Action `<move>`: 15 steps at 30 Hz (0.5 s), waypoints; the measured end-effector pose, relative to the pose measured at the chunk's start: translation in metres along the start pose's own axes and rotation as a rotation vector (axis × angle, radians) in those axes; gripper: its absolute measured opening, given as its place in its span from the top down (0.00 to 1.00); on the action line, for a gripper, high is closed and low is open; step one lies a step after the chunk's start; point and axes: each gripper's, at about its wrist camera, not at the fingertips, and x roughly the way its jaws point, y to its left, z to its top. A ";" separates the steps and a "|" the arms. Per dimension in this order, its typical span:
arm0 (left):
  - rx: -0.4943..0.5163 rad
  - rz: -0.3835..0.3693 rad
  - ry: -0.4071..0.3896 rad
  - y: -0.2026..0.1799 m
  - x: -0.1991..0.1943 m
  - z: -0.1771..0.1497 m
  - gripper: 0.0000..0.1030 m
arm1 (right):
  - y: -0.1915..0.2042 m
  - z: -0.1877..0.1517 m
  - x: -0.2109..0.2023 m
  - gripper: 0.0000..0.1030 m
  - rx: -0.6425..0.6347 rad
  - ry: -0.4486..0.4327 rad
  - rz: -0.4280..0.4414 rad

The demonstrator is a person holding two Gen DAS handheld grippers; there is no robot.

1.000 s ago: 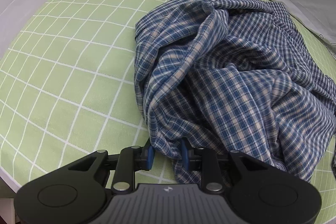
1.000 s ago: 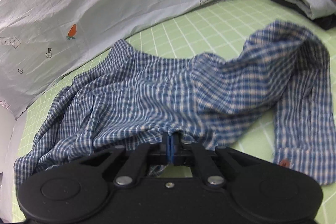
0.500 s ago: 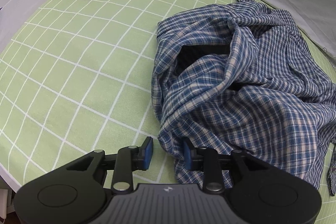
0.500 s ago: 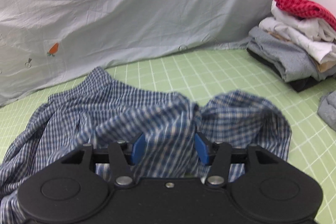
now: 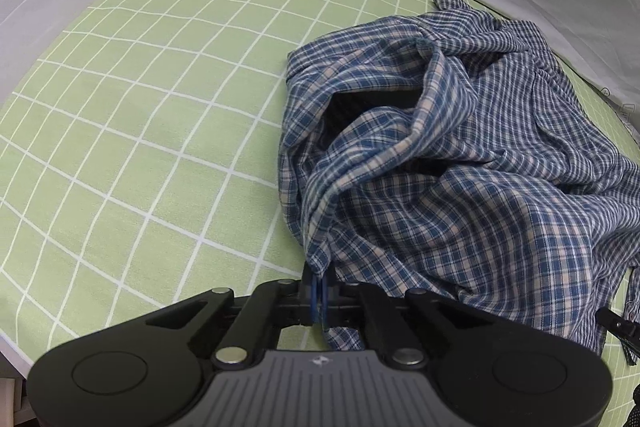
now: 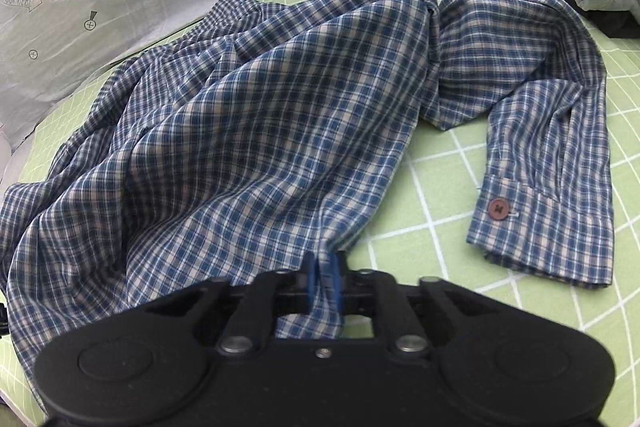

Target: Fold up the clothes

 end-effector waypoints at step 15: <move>-0.046 0.214 -0.270 0.082 -0.061 0.076 0.93 | -0.015 -0.016 -0.048 1.00 0.019 -0.157 -0.197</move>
